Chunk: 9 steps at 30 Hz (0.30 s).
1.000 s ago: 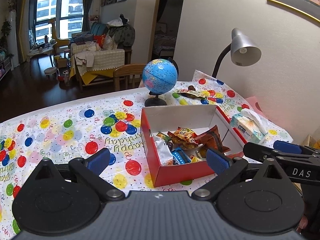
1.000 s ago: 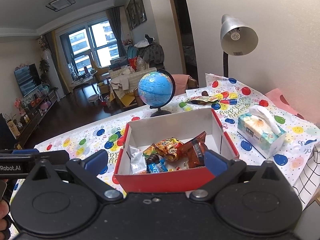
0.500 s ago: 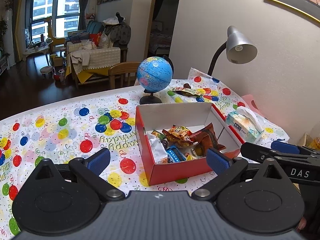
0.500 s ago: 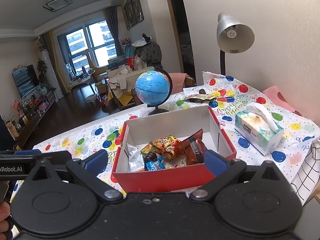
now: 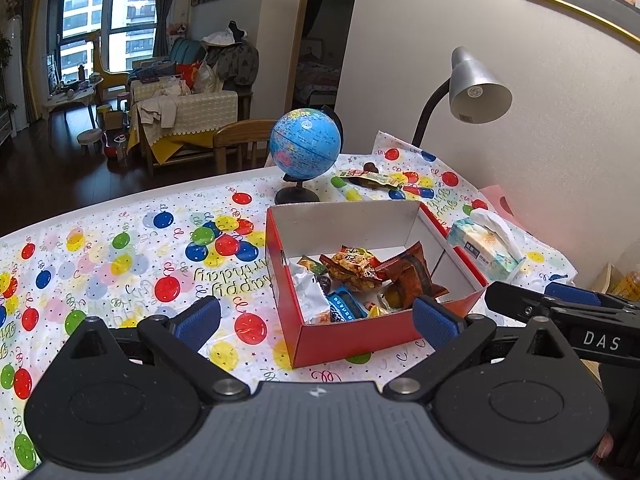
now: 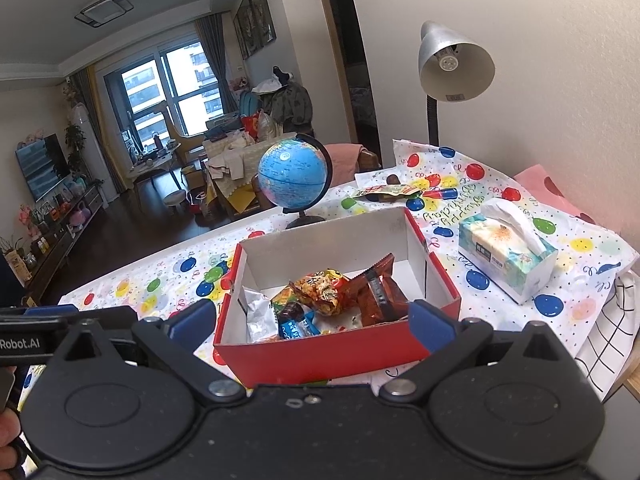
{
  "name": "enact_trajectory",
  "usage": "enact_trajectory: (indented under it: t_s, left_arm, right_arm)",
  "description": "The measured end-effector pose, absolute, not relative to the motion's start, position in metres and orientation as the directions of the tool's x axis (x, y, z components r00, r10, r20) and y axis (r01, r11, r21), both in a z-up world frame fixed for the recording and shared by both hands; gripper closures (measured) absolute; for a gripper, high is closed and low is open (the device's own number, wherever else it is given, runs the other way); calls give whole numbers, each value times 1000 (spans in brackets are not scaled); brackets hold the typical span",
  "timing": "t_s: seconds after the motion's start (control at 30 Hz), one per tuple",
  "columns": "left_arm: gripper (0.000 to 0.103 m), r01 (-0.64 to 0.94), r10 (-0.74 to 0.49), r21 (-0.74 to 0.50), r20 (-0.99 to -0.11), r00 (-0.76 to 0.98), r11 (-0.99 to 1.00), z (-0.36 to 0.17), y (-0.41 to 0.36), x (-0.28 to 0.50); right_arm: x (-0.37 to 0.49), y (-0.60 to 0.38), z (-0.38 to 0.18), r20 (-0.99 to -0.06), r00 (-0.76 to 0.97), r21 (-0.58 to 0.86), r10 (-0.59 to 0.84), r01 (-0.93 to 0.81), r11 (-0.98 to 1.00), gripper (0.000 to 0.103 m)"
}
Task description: Organize snacks
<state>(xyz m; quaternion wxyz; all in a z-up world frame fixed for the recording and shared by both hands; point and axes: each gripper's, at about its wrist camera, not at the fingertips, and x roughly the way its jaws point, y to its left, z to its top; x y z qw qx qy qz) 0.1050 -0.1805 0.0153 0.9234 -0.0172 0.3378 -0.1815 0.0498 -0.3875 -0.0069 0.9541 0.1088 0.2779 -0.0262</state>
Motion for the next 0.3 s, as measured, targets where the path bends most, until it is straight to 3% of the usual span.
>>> enact_trajectory:
  t_s: [0.3]
  left_arm:
    - [0, 307, -348, -178, -629, 696, 935, 12, -175, 107]
  right_arm:
    - [48, -387, -10, -539, 842, 192, 8, 114, 975, 0]
